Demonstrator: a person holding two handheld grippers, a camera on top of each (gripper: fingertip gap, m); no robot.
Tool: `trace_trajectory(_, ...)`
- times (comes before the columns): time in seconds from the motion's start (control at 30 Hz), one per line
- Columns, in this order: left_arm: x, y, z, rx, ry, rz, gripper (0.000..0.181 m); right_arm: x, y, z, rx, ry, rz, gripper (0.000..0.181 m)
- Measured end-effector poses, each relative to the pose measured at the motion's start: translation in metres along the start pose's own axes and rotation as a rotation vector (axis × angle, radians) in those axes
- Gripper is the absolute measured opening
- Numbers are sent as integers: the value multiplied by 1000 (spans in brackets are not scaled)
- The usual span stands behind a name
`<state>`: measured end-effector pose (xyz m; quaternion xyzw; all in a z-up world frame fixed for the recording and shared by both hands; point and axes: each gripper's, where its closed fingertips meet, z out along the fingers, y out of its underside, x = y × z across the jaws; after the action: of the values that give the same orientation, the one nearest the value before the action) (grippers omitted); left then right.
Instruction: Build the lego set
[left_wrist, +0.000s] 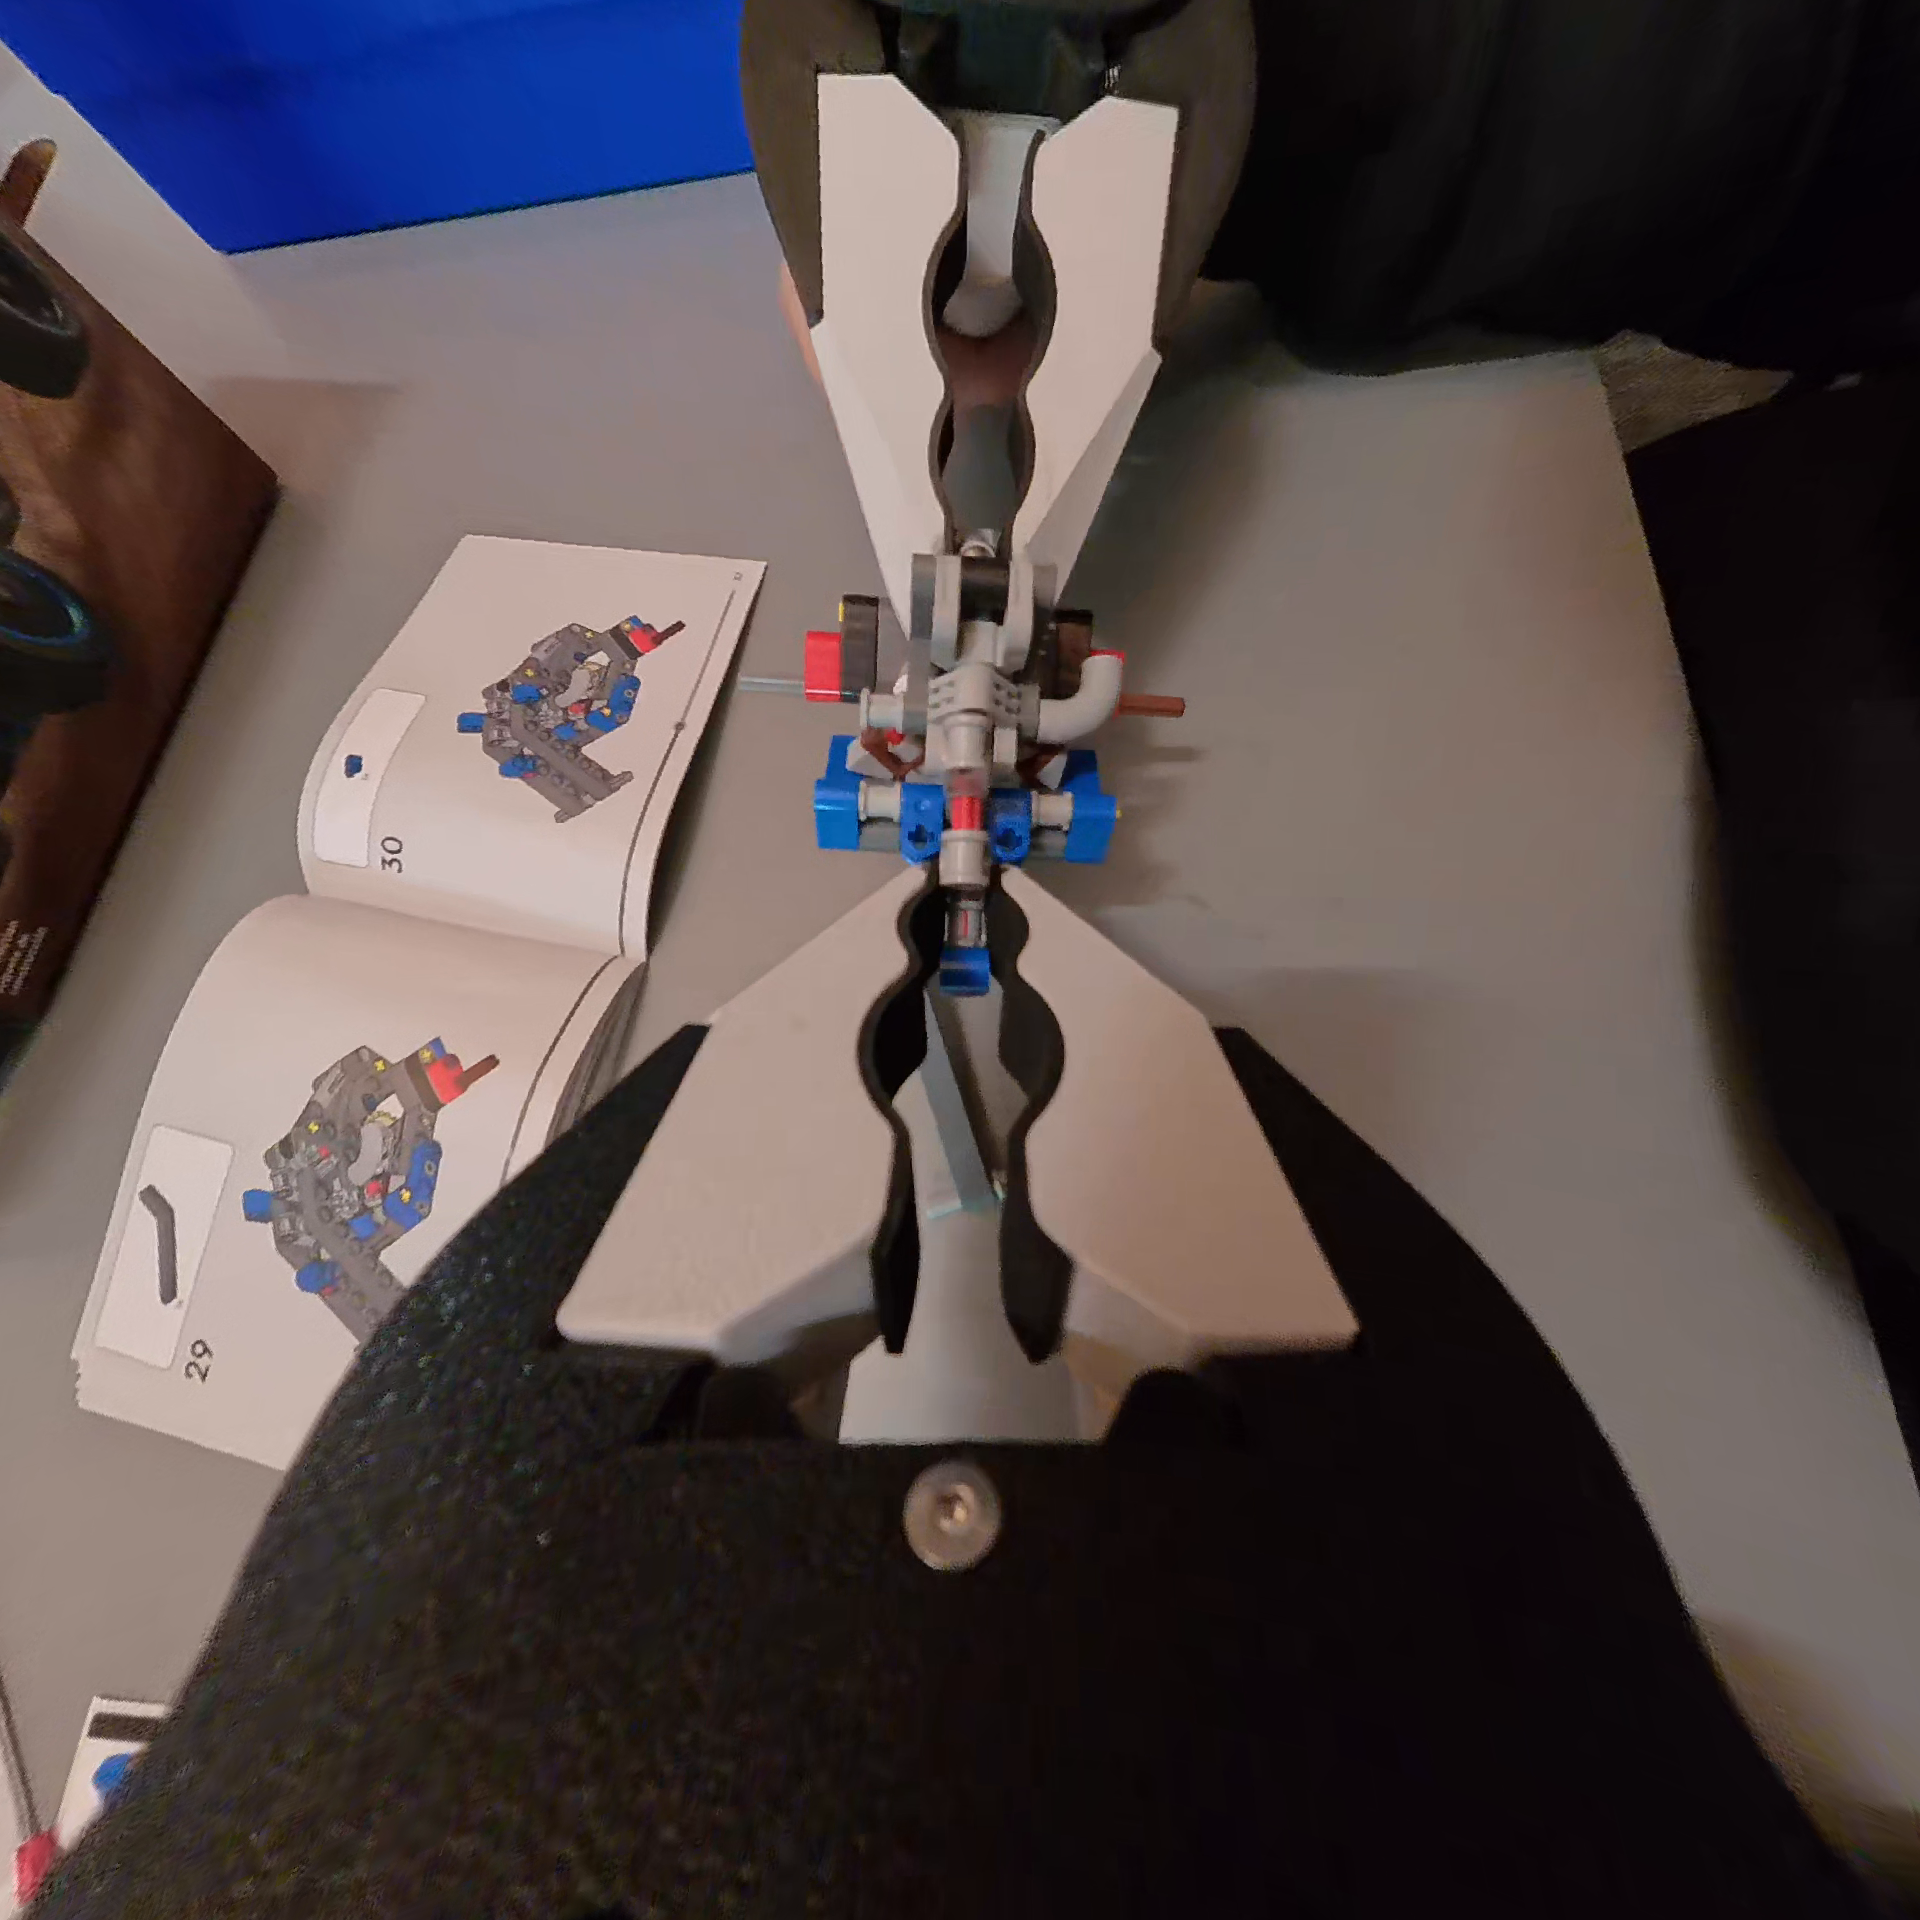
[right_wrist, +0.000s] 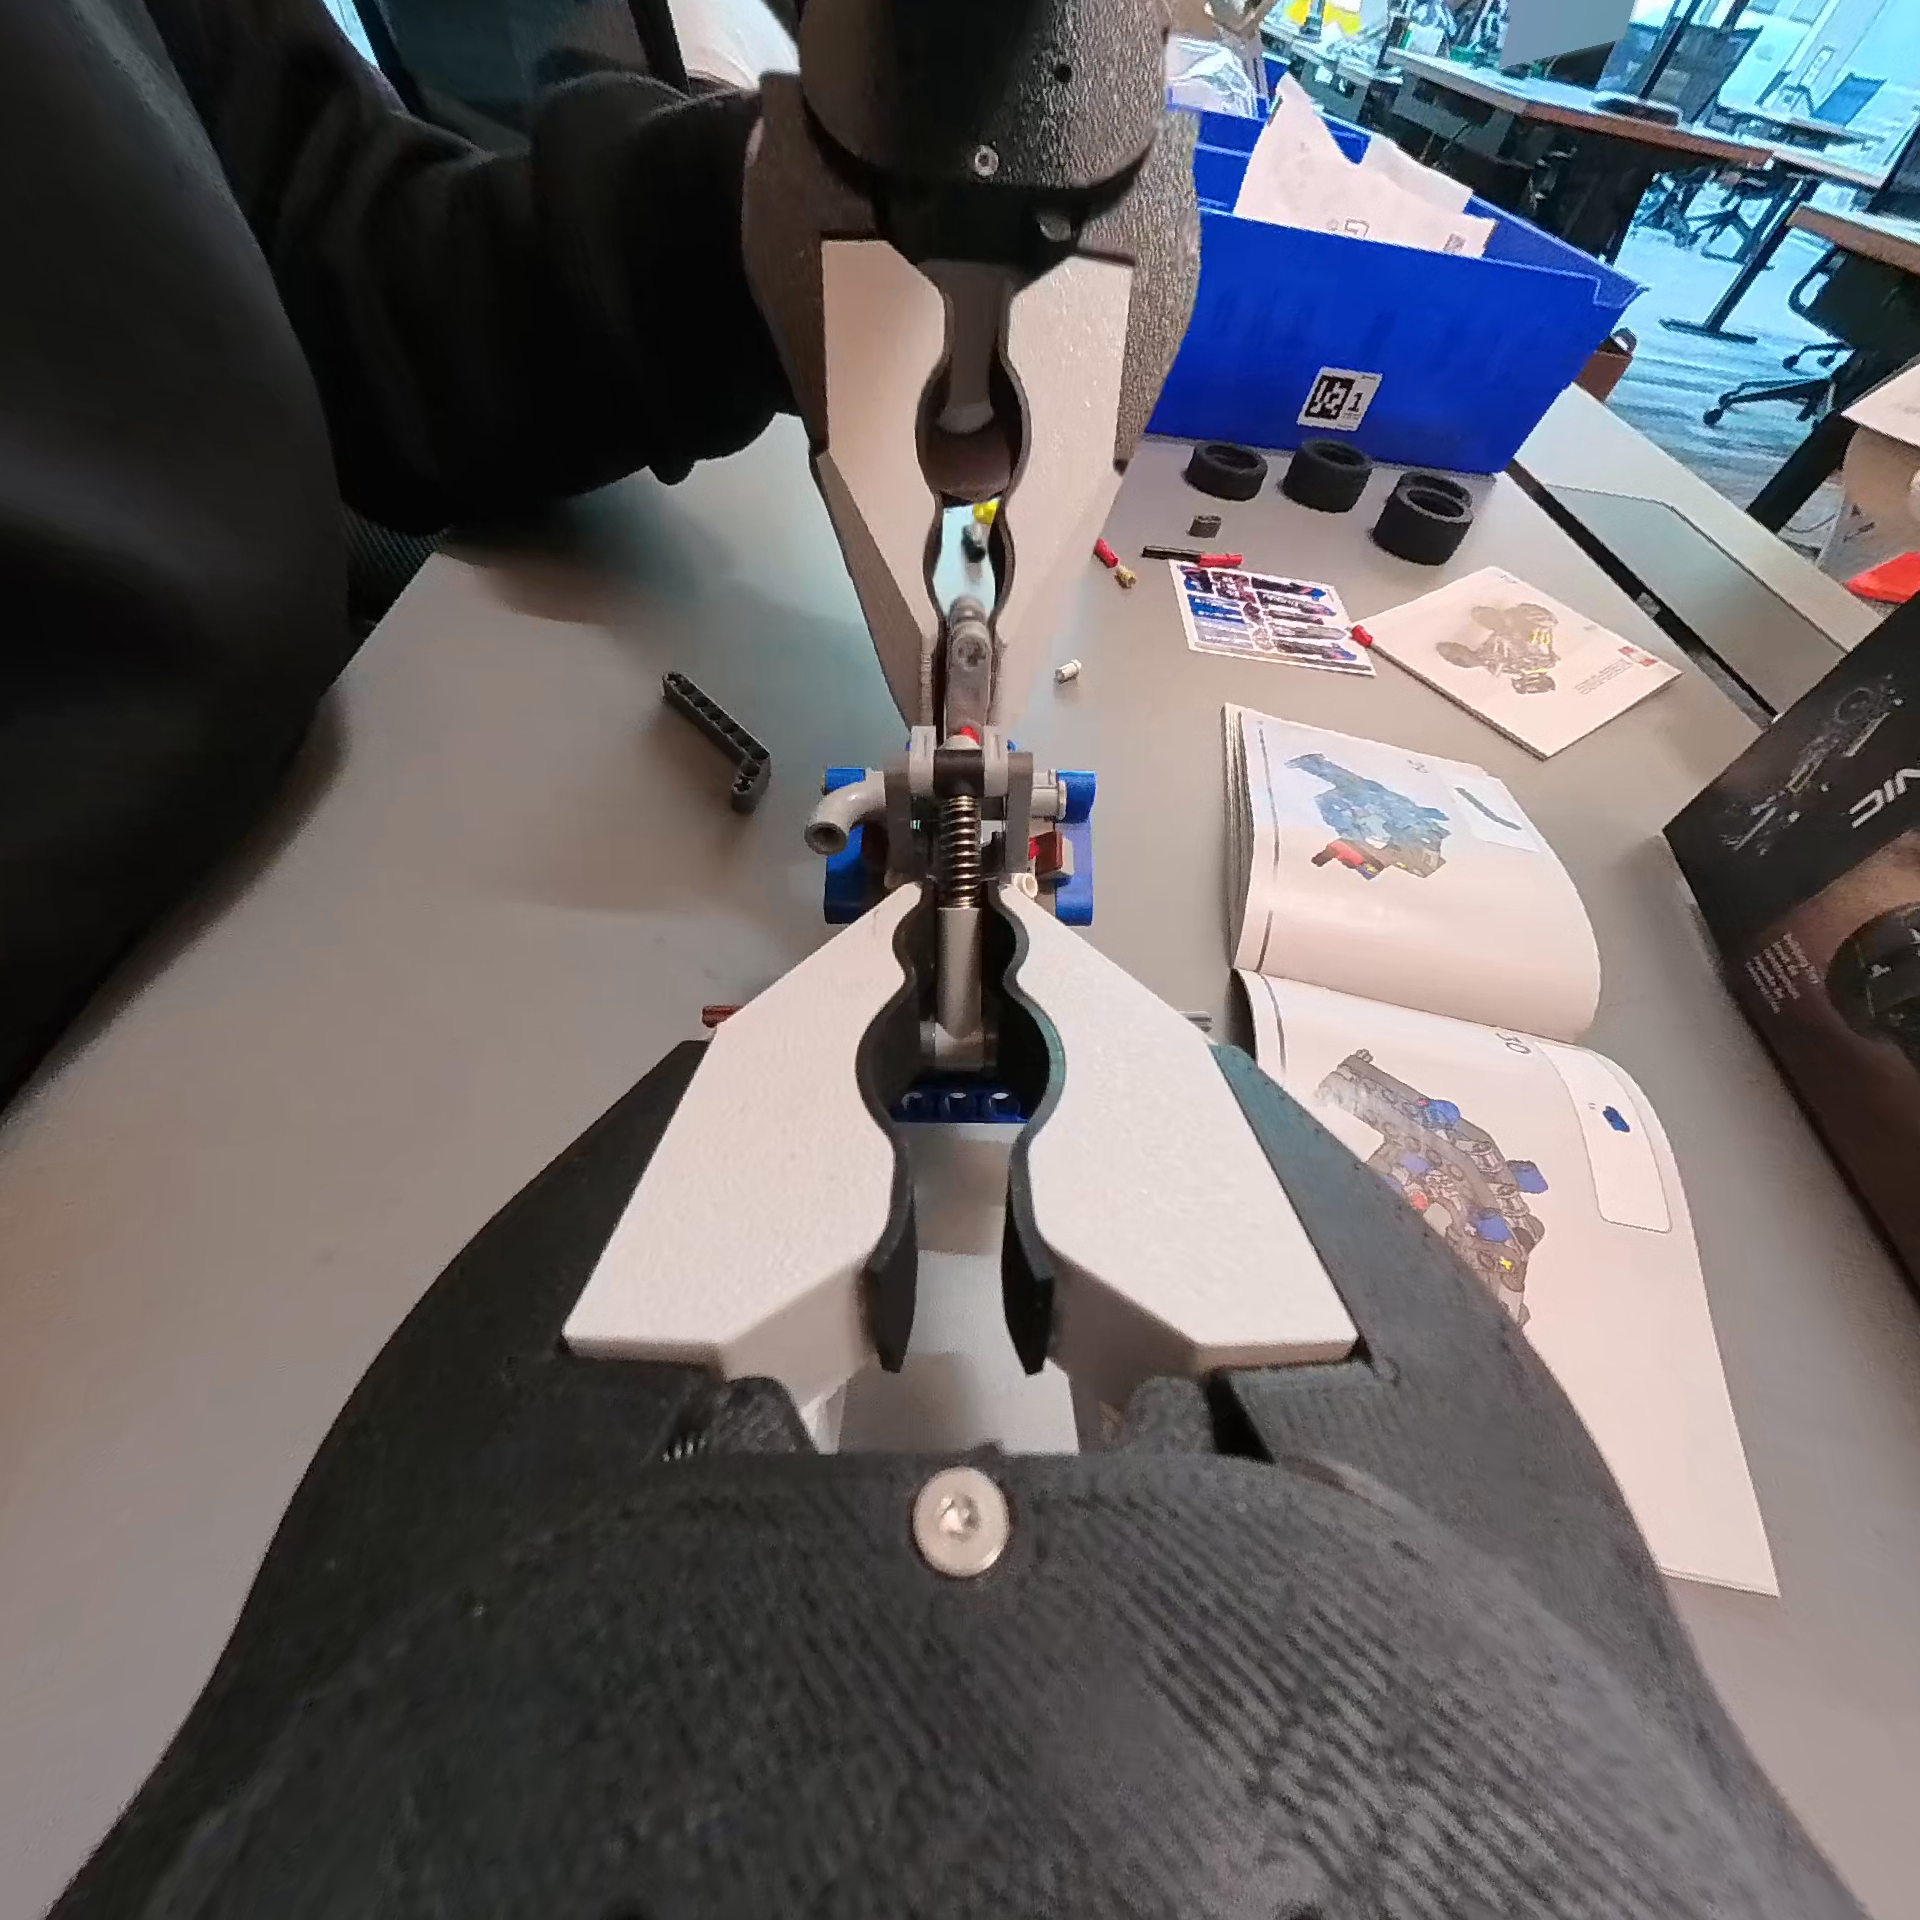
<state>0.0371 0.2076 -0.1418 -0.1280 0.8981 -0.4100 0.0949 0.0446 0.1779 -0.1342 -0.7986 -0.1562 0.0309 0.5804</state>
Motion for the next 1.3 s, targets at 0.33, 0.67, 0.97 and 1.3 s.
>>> trace_trajectory(0.33,-5,12,13,-37,-44,87,4,3,16,5,-108,27,-25,5)
trace_trajectory(0.67,-4,29,34,18,39,26,4,3,38,8,-211,26,-53,6)
trace_trajectory(0.97,-6,33,41,13,13,36,5,6,40,8,-213,27,-29,5)
trace_trajectory(1.3,-8,45,34,-38,-7,20,30,5,40,7,-212,11,-20,5)
